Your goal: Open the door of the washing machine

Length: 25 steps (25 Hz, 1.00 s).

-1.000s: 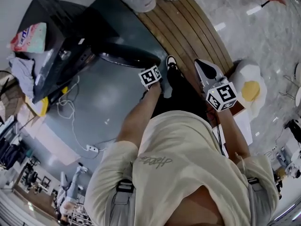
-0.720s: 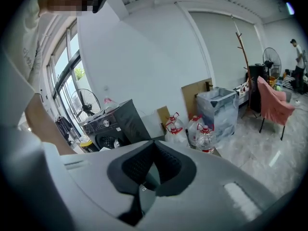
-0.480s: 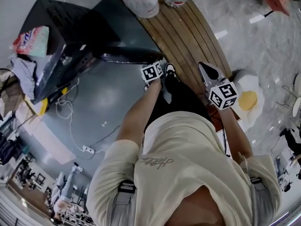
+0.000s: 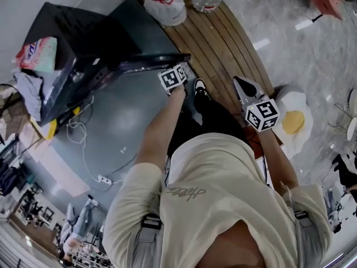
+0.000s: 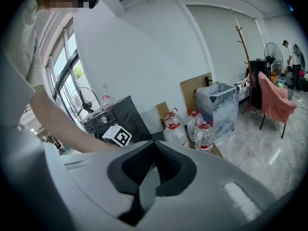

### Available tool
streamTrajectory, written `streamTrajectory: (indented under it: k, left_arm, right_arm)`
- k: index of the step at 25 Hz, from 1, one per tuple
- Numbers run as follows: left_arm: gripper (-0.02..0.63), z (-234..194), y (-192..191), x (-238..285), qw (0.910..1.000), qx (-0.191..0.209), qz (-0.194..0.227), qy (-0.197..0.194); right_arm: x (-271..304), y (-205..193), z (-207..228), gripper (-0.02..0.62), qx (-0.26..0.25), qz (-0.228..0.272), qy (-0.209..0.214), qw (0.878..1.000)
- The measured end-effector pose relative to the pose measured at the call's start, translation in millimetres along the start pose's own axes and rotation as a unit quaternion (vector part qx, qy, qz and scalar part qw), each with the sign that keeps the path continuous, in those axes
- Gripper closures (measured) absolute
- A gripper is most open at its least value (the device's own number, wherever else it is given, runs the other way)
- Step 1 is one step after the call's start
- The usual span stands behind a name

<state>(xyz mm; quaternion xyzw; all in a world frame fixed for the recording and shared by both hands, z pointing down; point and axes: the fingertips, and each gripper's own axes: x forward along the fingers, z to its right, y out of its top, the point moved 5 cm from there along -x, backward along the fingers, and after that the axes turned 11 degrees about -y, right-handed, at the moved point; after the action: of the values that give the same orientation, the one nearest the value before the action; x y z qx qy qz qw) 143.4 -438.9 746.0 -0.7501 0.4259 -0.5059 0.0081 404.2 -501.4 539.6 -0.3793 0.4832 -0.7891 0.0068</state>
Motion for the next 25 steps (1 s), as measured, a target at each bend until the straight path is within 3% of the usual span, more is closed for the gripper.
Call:
streamTrajectory:
  k: [3,8,13,19,25]
  left_arm:
    - [0.59,-4.0,15.3,2.4,0.9999,0.008,0.005,-0.013]
    - [0.589,-6.9,40.4,7.2,0.9971,0.07,-0.009,-0.028]
    - [0.589,-6.7,54.5,11.8,0.994,0.102,-0.022,-0.032]
    - [0.589,-3.4,49.1,8.5,0.9937,0.102,-0.025,-0.038]
    - [0.589,-7.1,44.3,-11.0,0.9935,0.089,-0.018,-0.069]
  right_arm:
    - [-0.9,-4.7,5.5,0.594,0.0,-0.002,-0.01,1.0]
    - [-7.2,-9.2,12.8,0.594,0.009,-0.003,-0.024,1.0]
    - [-9.6,-13.3,18.6,0.594,0.015,-0.006,-0.035,0.999]
    - [-5.3,-10.3,14.6,0.594,0.014,-0.008,-0.029,0.999]
    - [9.6,-1.5,-0.9,0.594,0.003,-0.004,-0.002,1.0]
